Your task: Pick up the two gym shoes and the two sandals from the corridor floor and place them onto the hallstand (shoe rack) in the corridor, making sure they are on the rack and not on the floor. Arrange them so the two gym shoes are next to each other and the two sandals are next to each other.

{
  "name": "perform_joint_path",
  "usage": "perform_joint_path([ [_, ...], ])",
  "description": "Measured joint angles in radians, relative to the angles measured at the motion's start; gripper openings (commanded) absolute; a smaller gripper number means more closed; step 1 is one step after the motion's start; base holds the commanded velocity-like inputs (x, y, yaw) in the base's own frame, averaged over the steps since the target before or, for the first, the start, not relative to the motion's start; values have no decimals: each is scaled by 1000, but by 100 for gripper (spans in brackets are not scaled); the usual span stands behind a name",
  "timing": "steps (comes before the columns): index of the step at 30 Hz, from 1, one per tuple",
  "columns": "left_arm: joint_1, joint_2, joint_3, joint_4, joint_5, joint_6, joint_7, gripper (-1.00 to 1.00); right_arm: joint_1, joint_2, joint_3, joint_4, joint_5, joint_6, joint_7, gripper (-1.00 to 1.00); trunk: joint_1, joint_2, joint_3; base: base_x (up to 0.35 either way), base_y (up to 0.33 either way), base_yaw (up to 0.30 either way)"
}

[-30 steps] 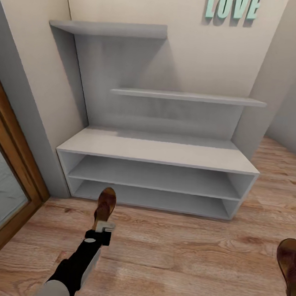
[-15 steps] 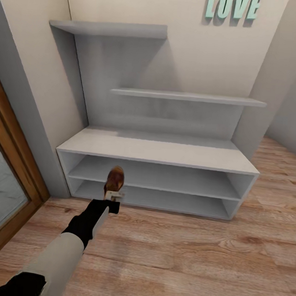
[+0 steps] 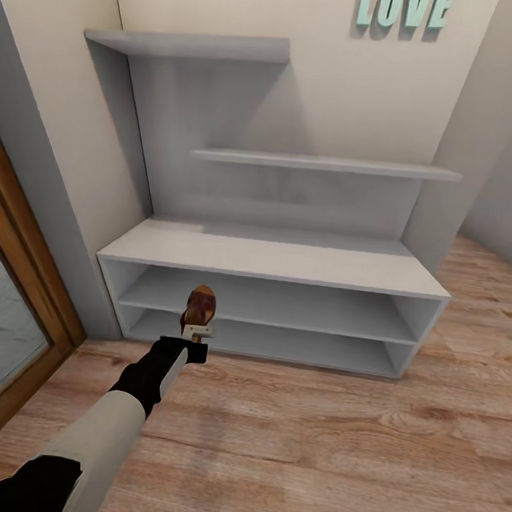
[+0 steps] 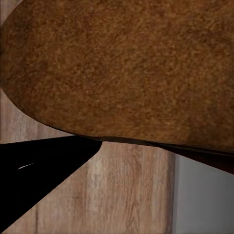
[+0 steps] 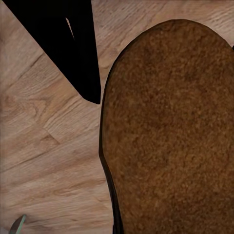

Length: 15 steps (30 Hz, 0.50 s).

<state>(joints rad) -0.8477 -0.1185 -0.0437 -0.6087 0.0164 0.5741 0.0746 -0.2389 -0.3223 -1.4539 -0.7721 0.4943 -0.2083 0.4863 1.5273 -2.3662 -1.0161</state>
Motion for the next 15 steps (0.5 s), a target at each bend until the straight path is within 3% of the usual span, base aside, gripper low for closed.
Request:
perform_joint_path([
  [15, -10, -1, -5, 4, -2, 0, 1, -100, 0, -2, -3, -14, -1, 0, 1, -100, 58, -105, -70, 0, 0, 0],
])
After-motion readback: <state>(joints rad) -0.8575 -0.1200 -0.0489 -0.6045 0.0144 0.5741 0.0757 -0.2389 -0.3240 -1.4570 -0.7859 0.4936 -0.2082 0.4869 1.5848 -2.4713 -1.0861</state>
